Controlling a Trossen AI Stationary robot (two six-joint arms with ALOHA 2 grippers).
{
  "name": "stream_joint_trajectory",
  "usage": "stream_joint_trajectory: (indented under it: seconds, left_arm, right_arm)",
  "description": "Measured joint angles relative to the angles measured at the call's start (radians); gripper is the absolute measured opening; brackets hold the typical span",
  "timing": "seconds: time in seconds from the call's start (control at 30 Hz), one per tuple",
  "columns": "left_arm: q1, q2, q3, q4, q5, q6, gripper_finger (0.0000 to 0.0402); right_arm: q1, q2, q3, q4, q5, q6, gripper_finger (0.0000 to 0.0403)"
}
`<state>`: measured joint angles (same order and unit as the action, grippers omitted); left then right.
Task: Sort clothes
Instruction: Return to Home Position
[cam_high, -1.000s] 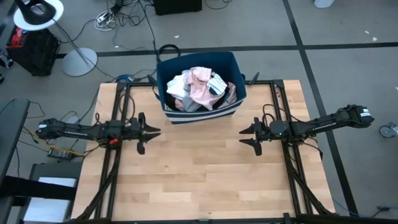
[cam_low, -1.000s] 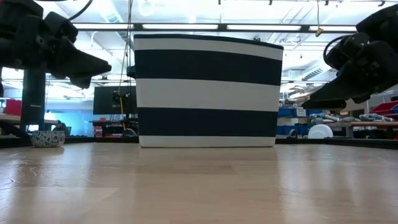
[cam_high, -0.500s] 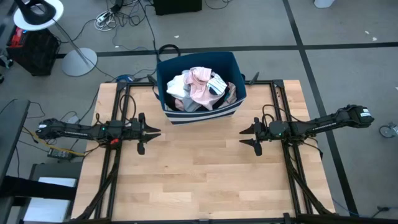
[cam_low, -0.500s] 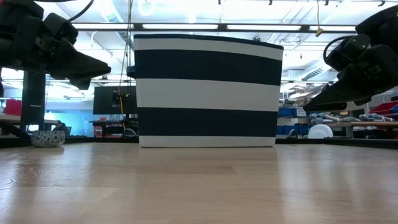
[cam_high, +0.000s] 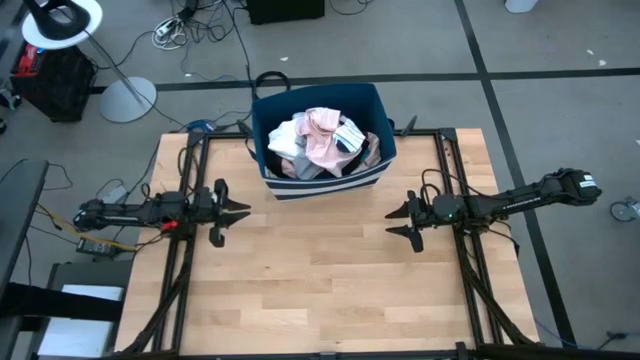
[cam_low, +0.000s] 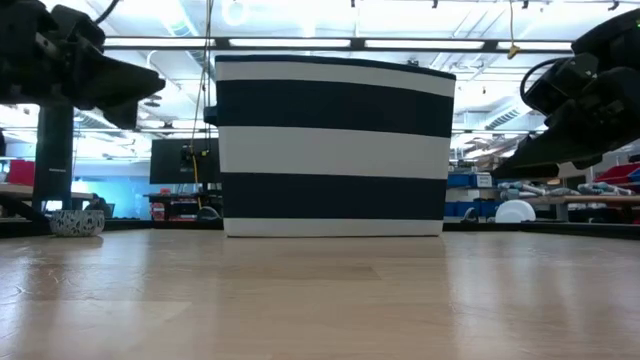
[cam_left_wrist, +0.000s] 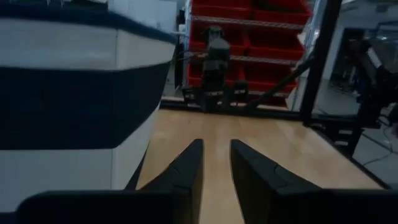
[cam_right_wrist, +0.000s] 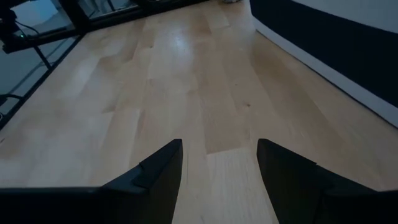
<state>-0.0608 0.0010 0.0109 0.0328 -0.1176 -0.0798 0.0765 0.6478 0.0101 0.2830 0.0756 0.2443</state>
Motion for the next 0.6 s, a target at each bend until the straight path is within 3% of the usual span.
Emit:
stream_joint_trajectory:
  seconds: [0.6]
  left_arm:
    - [0.001,0.009,-0.003,-0.008,0.025,0.026,0.0085]
  right_arm:
    - [0.000,0.000,0.000,0.010,0.000,-0.003,0.0210]
